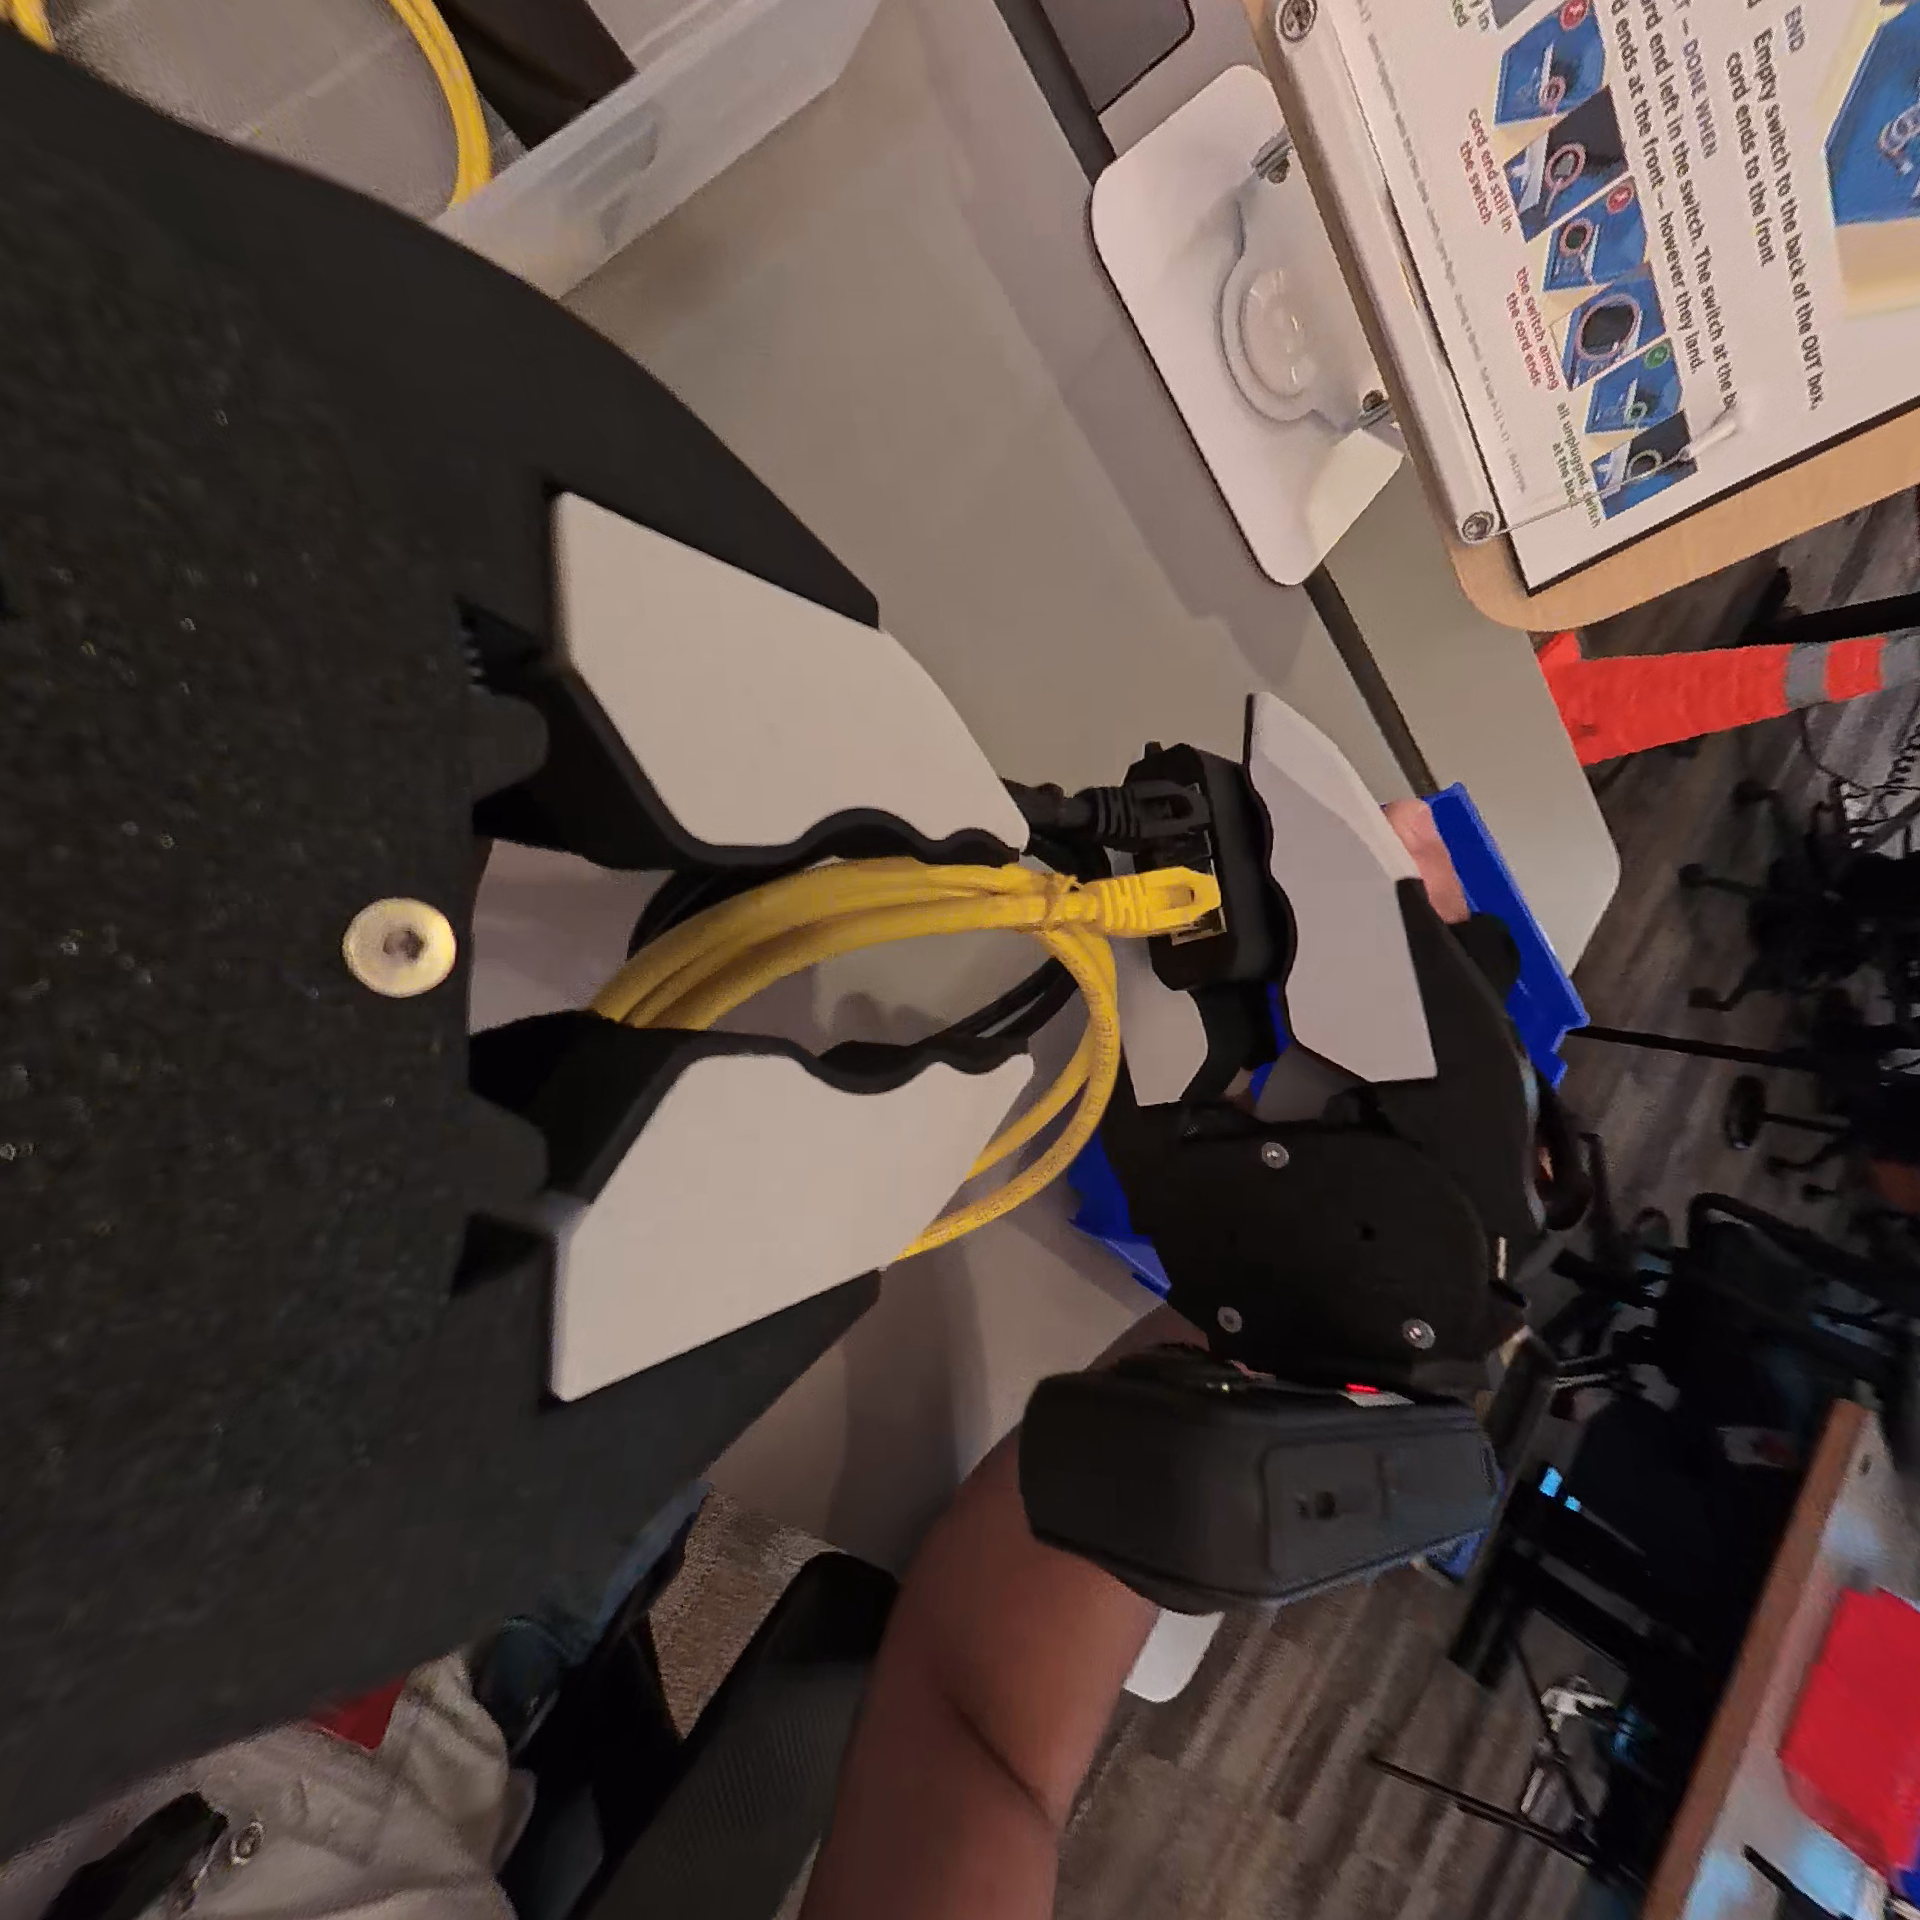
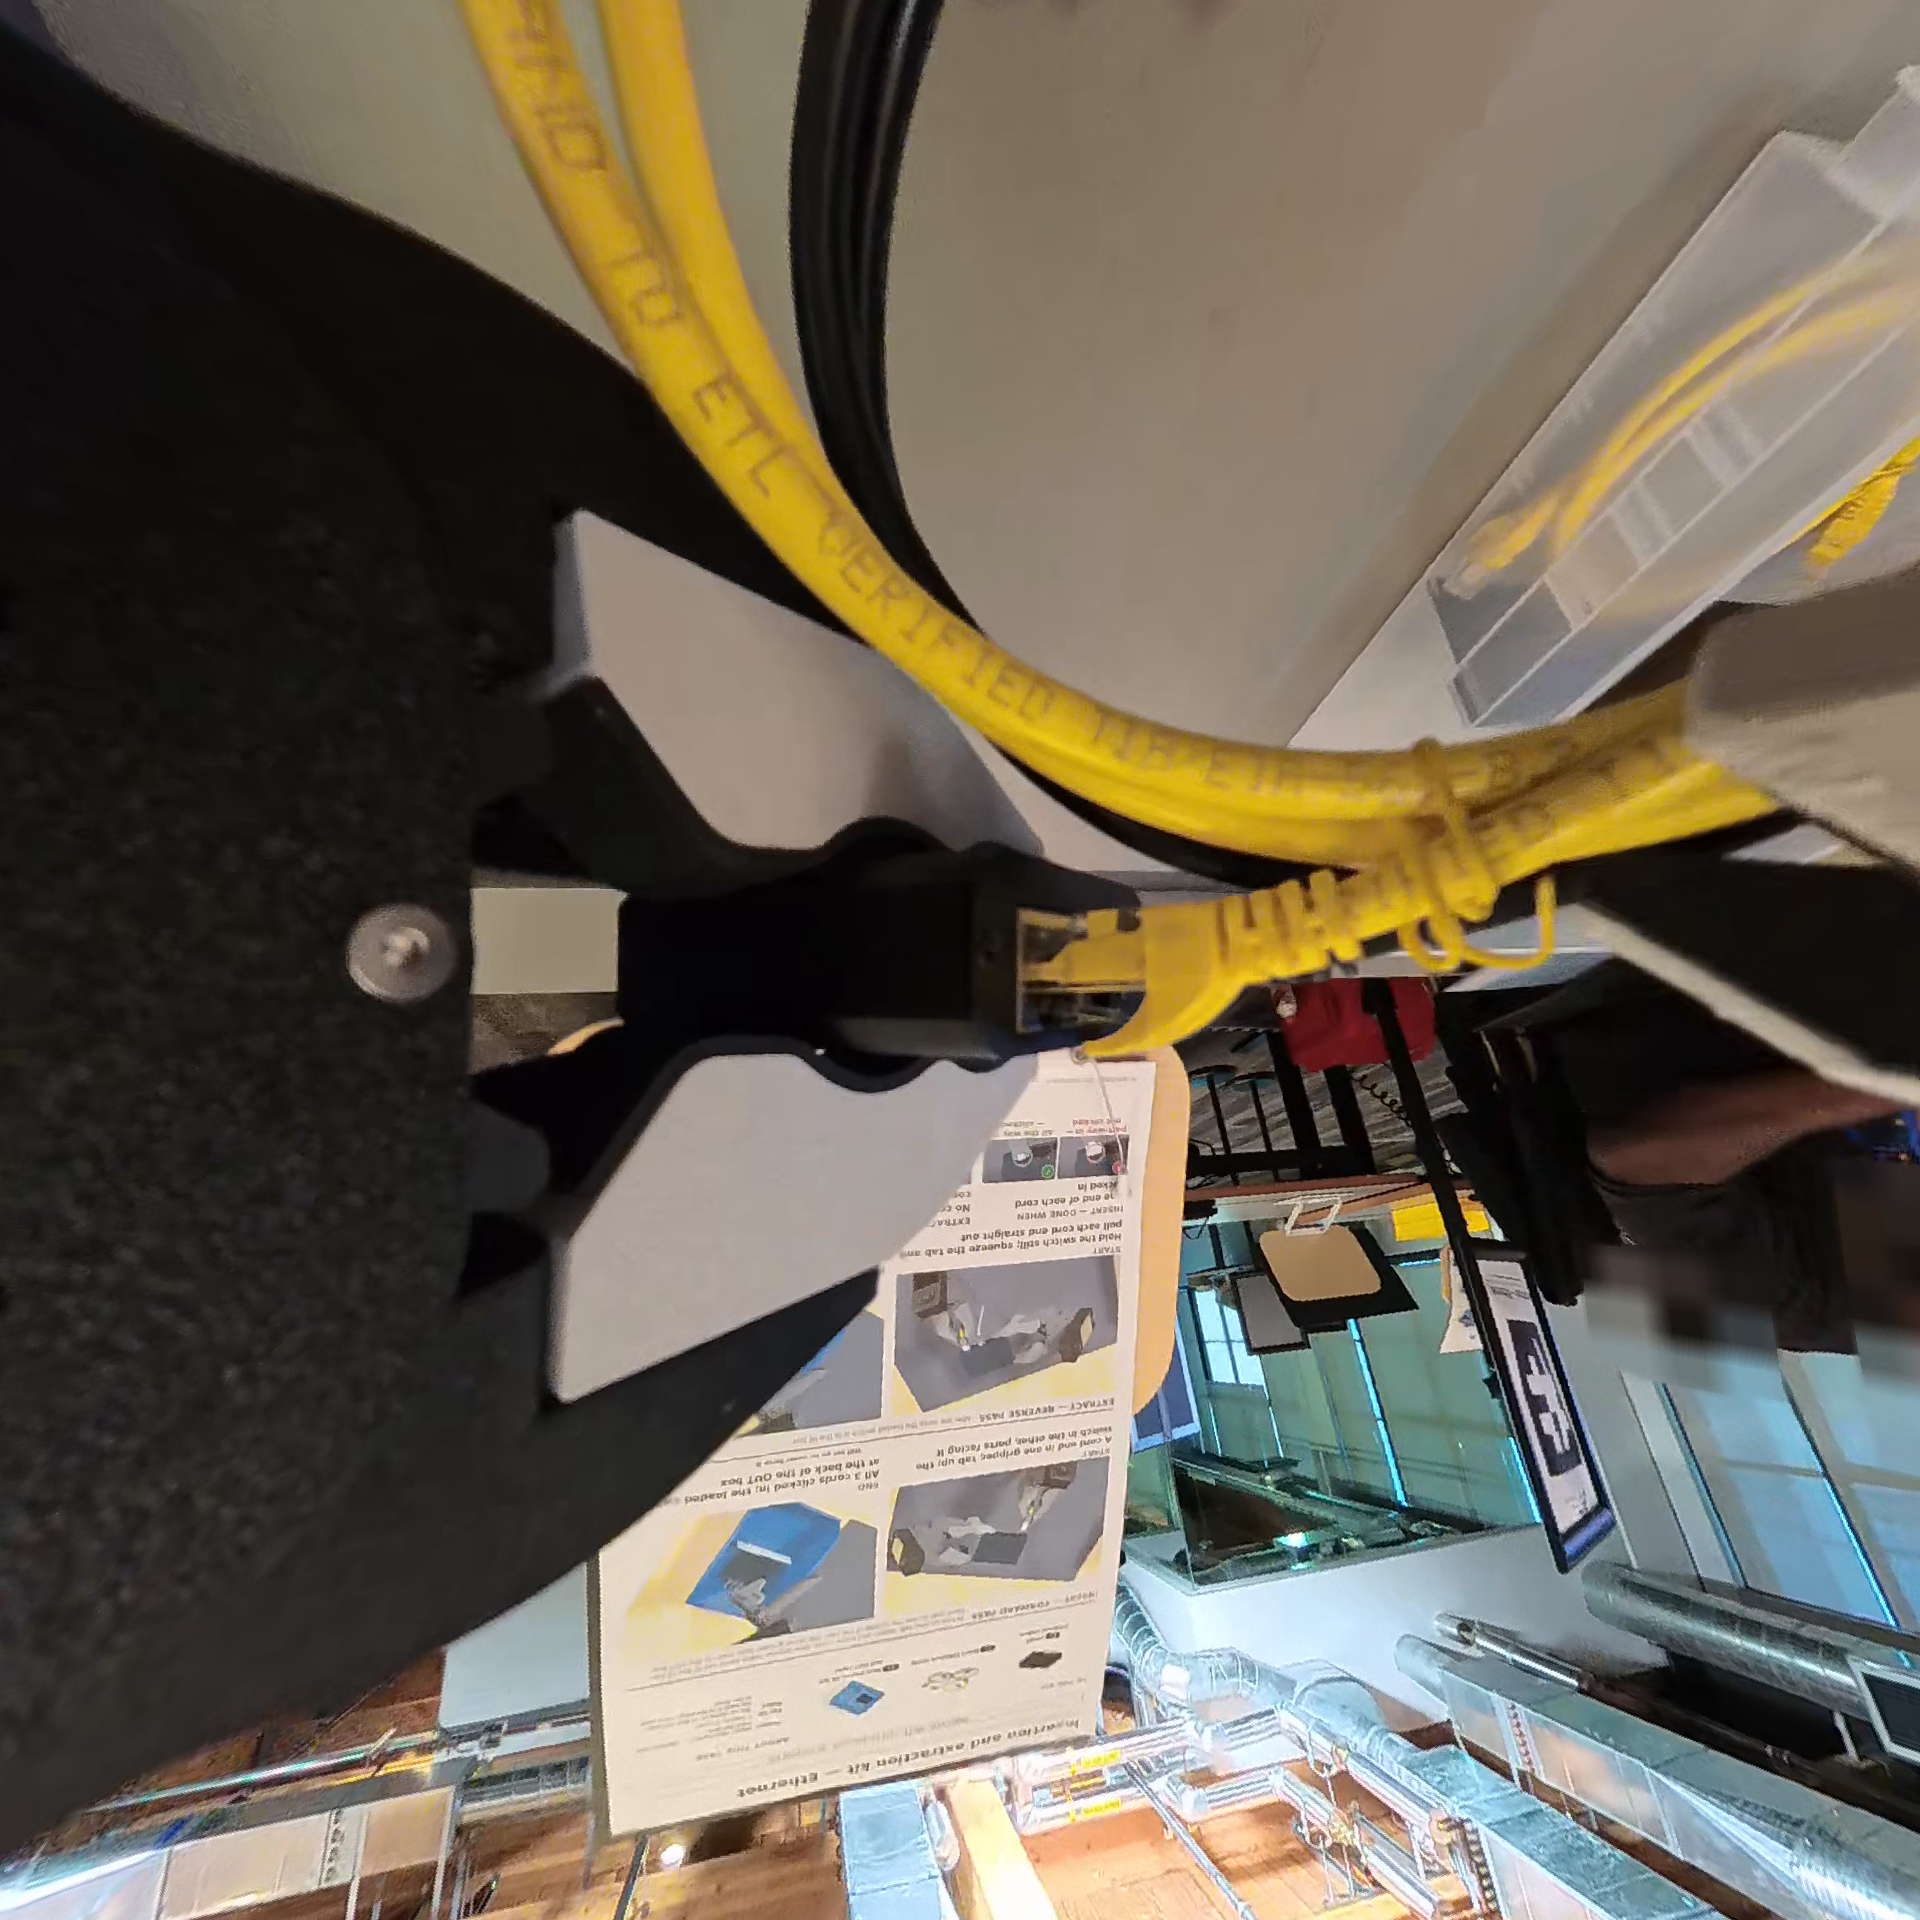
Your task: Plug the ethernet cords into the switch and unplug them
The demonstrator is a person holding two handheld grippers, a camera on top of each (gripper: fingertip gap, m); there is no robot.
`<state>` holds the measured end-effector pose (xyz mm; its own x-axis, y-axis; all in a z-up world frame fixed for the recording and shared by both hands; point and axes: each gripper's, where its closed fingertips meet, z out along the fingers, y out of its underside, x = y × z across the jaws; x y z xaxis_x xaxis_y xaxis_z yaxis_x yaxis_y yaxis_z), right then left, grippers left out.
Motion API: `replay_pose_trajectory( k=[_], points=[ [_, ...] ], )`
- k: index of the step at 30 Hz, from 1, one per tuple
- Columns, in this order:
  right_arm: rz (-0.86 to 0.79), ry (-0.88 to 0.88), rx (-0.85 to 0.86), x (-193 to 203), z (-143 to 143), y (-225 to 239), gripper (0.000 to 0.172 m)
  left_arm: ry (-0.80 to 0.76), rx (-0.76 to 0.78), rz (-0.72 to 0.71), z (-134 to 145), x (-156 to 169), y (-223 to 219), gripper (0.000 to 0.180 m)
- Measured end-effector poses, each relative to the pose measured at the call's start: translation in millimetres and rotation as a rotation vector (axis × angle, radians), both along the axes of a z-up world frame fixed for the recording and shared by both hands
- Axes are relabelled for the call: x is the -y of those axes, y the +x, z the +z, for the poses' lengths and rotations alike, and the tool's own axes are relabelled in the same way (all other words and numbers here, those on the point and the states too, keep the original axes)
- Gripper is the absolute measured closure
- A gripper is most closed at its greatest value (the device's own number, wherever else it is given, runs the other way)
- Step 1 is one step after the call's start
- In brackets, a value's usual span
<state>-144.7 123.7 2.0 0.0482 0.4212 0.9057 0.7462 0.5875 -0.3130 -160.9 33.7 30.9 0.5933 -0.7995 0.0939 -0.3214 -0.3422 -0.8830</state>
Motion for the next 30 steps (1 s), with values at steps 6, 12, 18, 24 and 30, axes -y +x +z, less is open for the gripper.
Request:
replay_pose_trajectory(
  k=[6,12,18,24,30],
  points=[
    [0.007,0.036,-0.011,5,5,-6,0.146,0.034,0.042,0.117,-2,-2,-3,0.155],
    [0.039,0.043,-0.039,14,11,-11,0.146,0.094,-0.013,0.159,-3,0,-7,0.158],
    [0.066,0.038,-0.074,17,17,-10,0.146,0.101,0.037,0.134,11,14,-12,0.147],
    [0.105,0.085,-0.106,23,25,-9,0.146,0.096,0.039,0.092,11,21,-14,0.15],
    [0.182,0.107,-0.147,38,33,-14,0.146,0.085,0.054,-0.004,17,34,-6,0.154]
  ],
)
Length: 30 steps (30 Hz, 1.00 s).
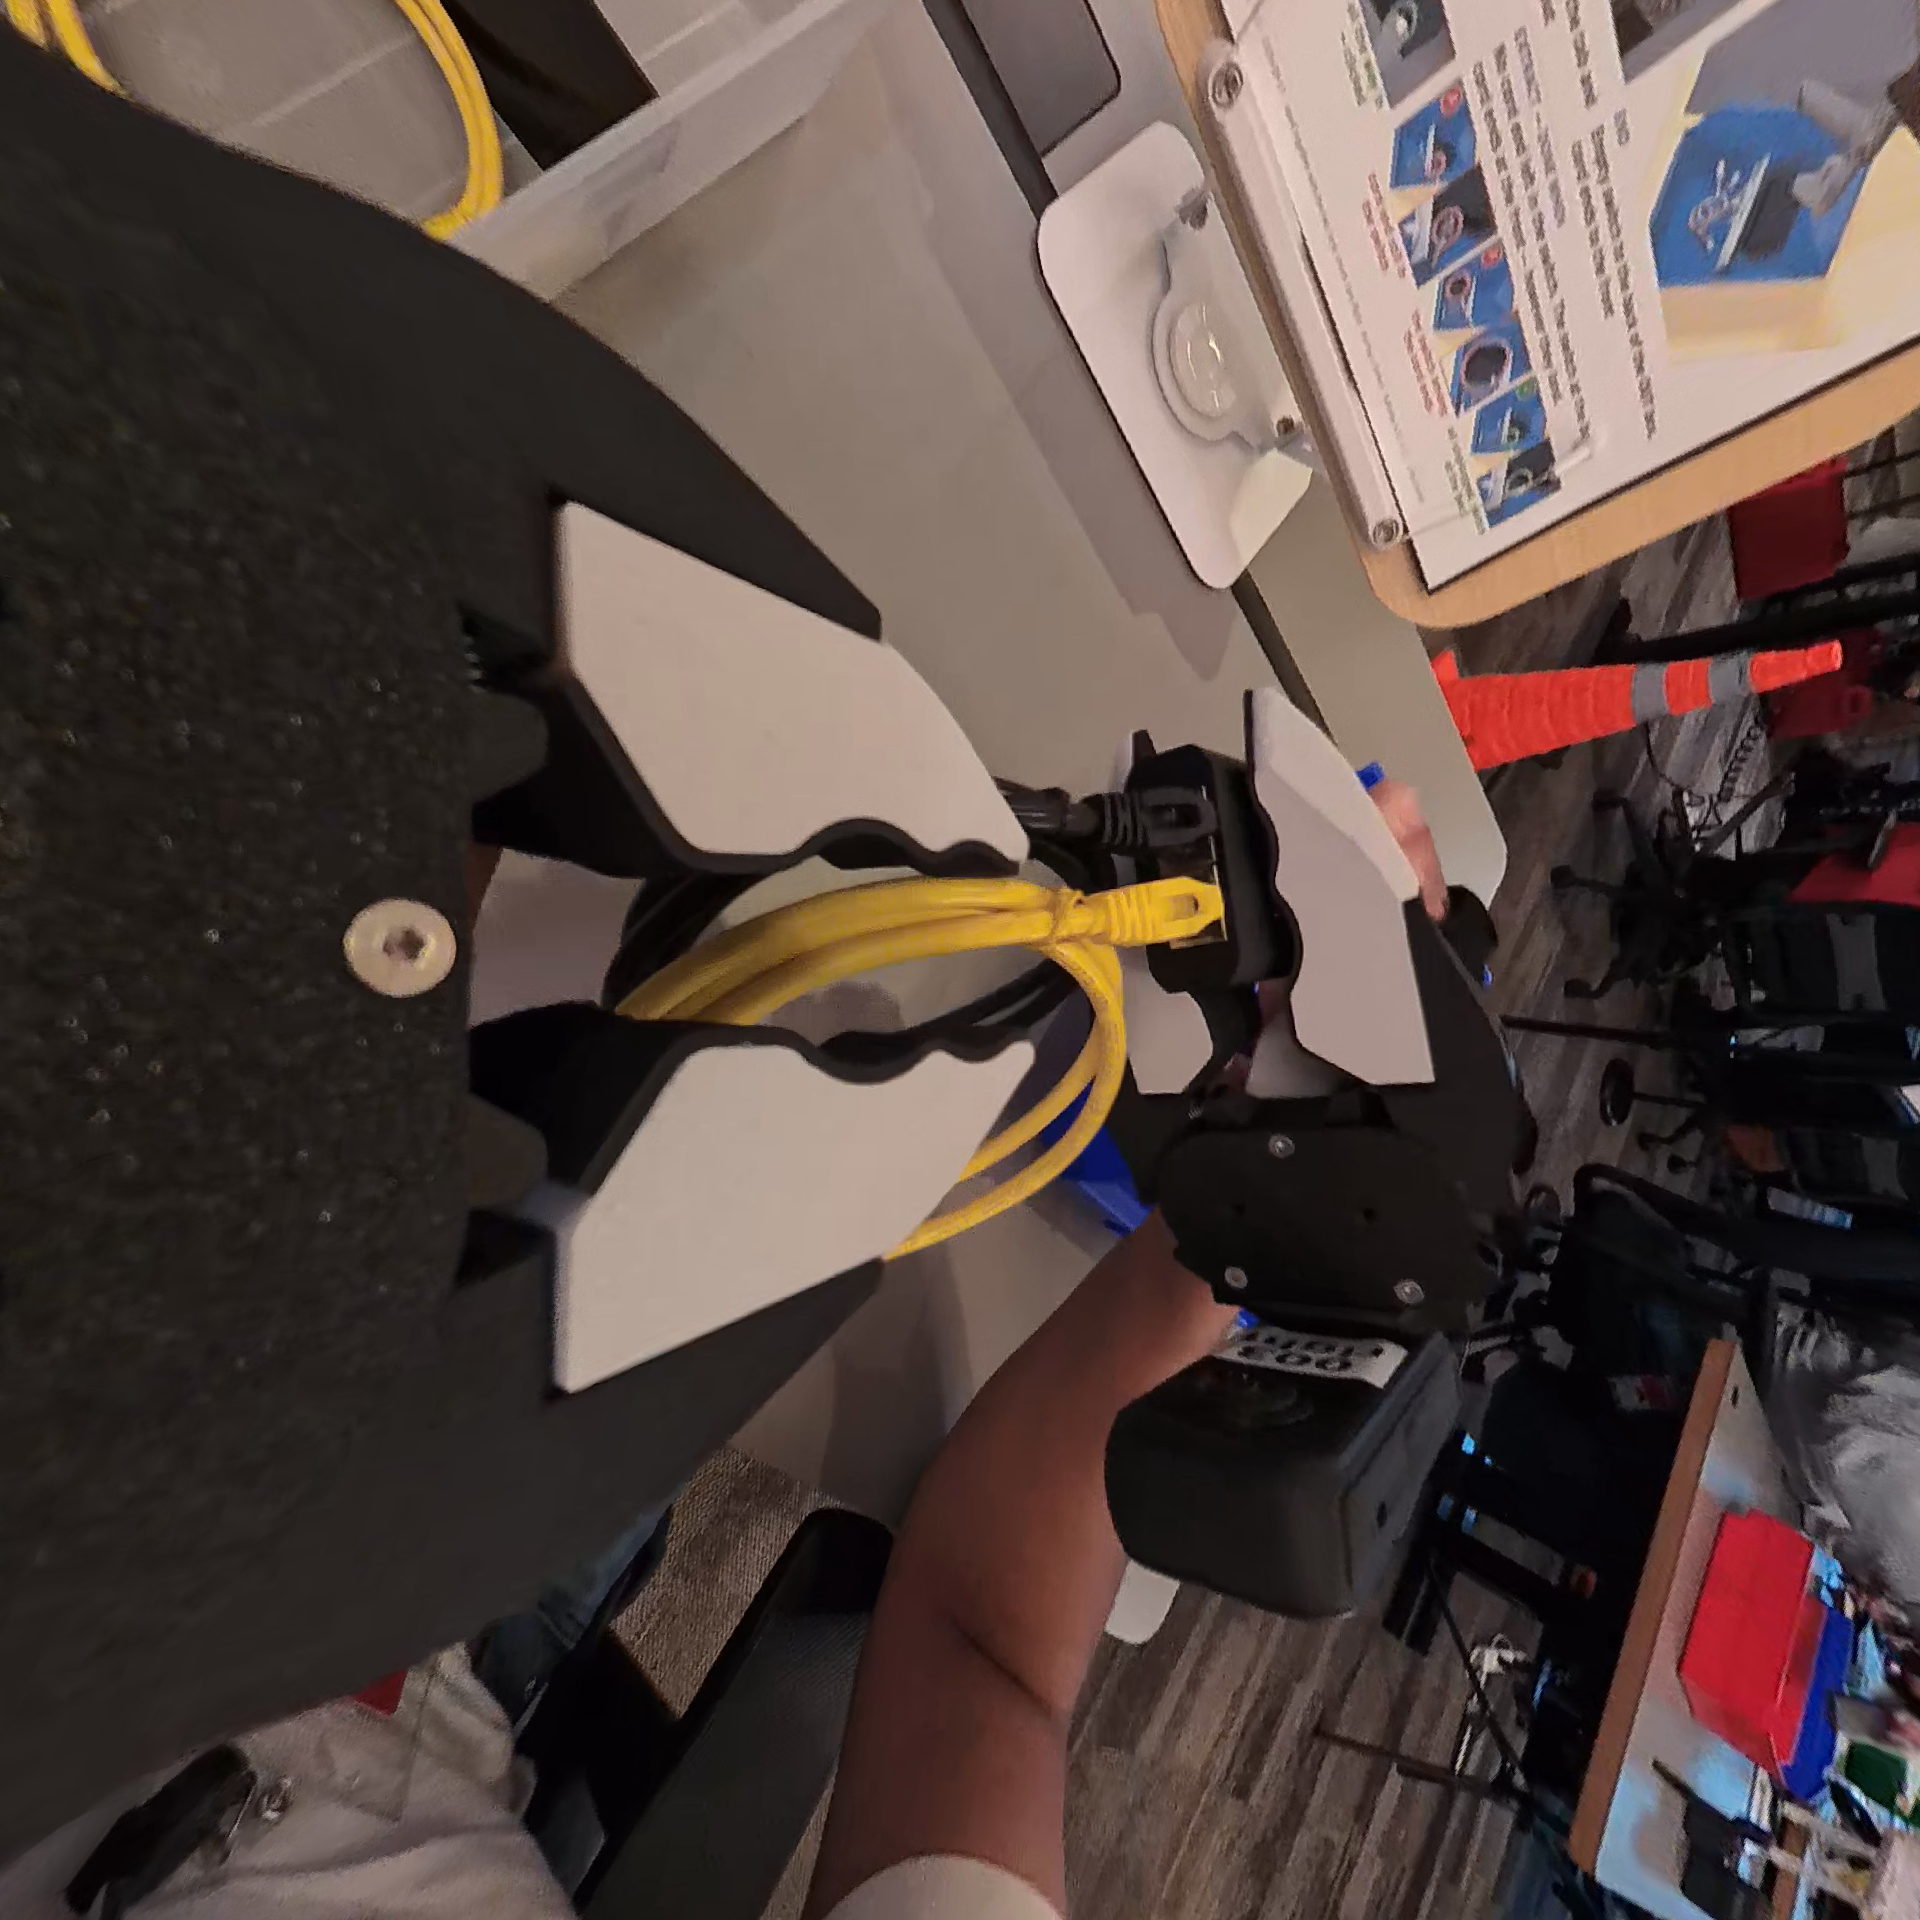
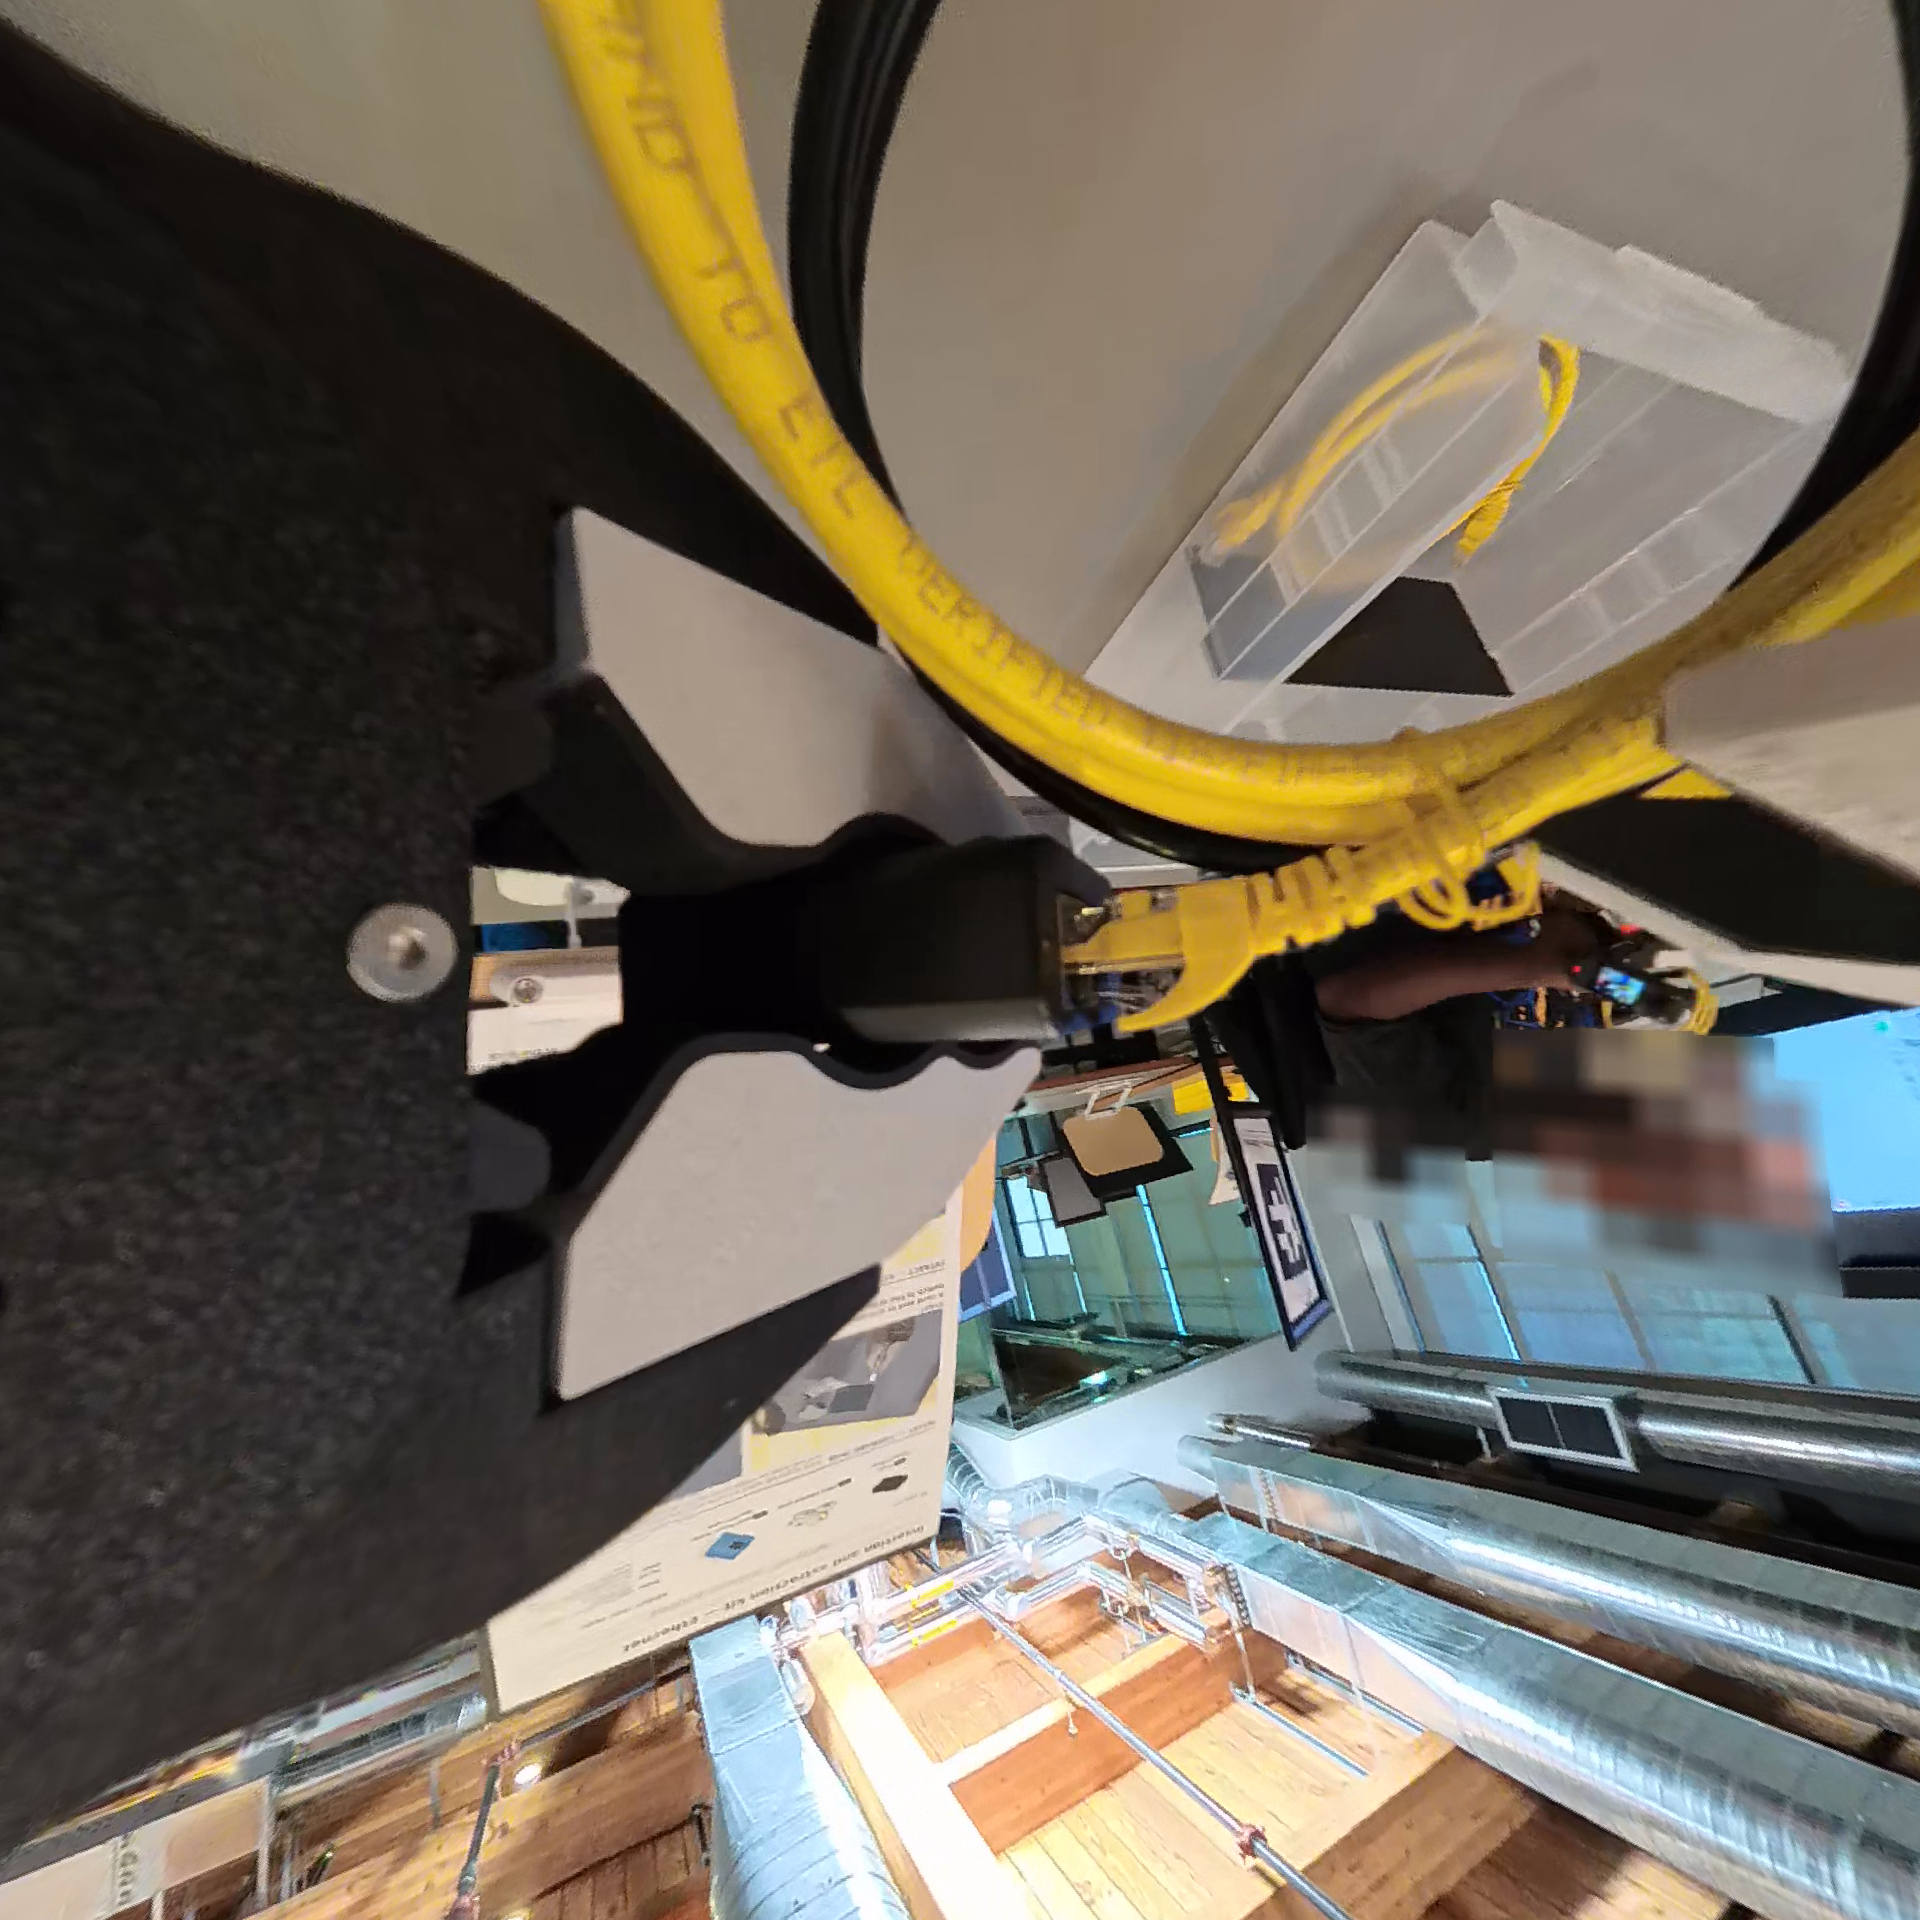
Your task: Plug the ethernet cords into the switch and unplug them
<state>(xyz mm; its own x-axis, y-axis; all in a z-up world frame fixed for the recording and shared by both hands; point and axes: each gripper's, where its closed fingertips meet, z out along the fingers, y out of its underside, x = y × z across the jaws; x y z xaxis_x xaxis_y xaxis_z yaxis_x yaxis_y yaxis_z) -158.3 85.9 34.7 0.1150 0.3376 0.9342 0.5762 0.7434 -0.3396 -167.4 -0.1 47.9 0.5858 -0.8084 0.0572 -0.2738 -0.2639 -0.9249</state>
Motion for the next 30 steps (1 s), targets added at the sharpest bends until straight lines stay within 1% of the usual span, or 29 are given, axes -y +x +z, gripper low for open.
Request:
replay_pose_trajectory(
  k=[2,6,7,9,10,12,17,18,19,21,25,26,28,30],
  points=[
    [0.008,0.004,-0.008,3,2,-1,0.146,0.006,-0.007,-0.004,1,2,1,0.152],
    [-0.005,0.02,0.02,4,0,-4,0.146,0.021,-0.082,0.025,-6,2,1,0.152],
    [-0.008,0.028,0.023,4,0,-5,0.146,0.018,-0.097,0.034,-8,1,0,0.154],
    [0.003,0.024,0.021,6,-1,-6,0.143,0.02,-0.109,0.064,-9,-3,-3,0.17],
    [0.011,0.017,0.008,6,0,-6,0.14,0.016,-0.087,0.06,-6,-3,-3,0.17],
    [0.036,-0.021,-0.014,8,0,-7,0.141,0.001,-0.063,0.05,-2,-2,-3,0.17],
    [0.043,-0.041,-0.02,9,-1,-9,0.144,0.041,-0.087,0.05,1,-1,-1,0.171],
    [0.043,-0.042,-0.016,9,-2,-9,0.14,0.04,-0.086,0.046,1,-1,-1,0.171],
    [0.037,-0.041,-0.007,9,-3,-9,0.141,0.039,-0.084,0.037,1,0,1,0.172],
    [0.014,-0.017,0.008,7,-4,-9,0.147,0.038,-0.086,0.019,1,2,5,0.173],
    [-0.008,0.012,0.011,5,-3,-9,0.147,0.071,-0.143,0.08,-2,-3,-1,0.174],
    [0.008,0.003,0.002,7,-1,-8,0.14,0.083,-0.134,0.11,0,-8,-6,0.174],
    [0.004,-0.002,0.022,10,-1,-8,0.141,0.053,-0.118,0.095,-1,-8,-7,0.174],
    [0.009,-0.023,0.025,10,-4,-10,0.14,0.054,-0.124,0.101,-2,-10,-9,0.175]
  ],
)
